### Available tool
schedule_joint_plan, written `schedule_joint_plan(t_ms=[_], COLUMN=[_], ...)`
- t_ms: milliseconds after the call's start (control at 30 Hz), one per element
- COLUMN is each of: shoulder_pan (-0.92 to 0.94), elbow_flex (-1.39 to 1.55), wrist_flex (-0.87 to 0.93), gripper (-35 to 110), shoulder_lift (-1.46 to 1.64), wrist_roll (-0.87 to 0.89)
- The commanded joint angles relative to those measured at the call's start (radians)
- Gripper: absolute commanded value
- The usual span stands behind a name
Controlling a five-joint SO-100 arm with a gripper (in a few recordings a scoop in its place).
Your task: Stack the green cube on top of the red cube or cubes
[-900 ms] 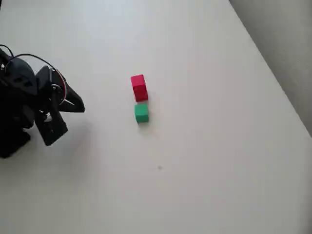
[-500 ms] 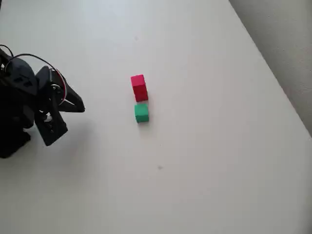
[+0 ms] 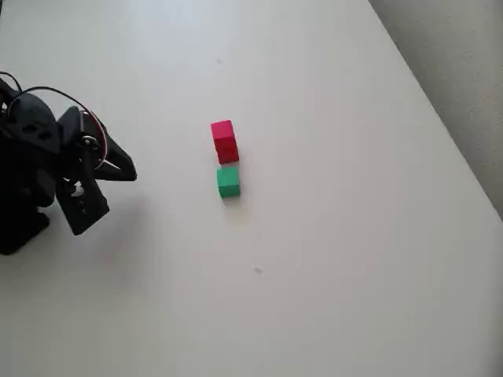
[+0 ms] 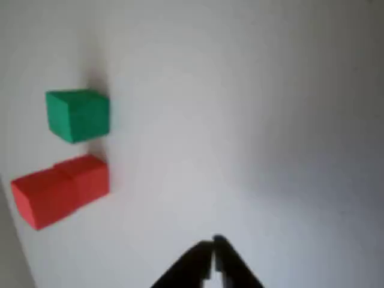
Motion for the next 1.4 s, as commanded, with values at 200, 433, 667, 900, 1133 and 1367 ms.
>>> schedule_joint_plan(t_ms=[200,433,667,900,1133,1367], shoulder_pan=[-0.003,-0.003,-0.003,-0.003,-0.005,-0.02], elbow_flex=[-0.002,-0.002,-0.002,-0.002,-0.002,-0.002], wrist_flex=[-0.008,-0.008,-0.008,-0.008,-0.008,-0.008], gripper=[-2,-2,-2,-2,-2,-2], shoulder_lift=[0.011,0.011,0.011,0.011,0.011,0.011], wrist_roll=[-0.009,-0.009,-0.009,-0.009,-0.009,-0.025])
